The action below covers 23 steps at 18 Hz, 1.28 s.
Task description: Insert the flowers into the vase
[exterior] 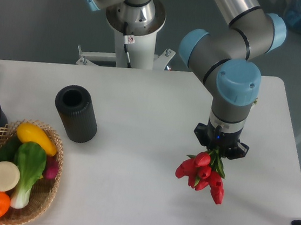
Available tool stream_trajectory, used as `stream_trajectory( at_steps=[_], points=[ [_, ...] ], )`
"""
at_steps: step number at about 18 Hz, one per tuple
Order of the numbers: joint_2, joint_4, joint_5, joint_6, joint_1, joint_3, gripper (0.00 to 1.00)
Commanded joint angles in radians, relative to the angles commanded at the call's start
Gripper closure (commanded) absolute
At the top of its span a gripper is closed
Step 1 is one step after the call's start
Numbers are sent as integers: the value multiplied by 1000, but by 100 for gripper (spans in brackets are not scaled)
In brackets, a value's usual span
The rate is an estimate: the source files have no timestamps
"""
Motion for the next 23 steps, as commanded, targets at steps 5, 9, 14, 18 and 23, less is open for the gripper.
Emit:
stream_trajectory(
  at_steps=[5, 9, 14, 18, 23],
  points=[
    [-3, 5, -6, -8, -2, 3, 100],
    [0, 12, -47, -14, 2, 17, 100],
    [47, 81, -210, -28, 0, 5, 100],
    [121, 185, -427, -31, 8, -110, 100],
    [189, 238, -633, -51, 37, -178, 100]
  ],
)
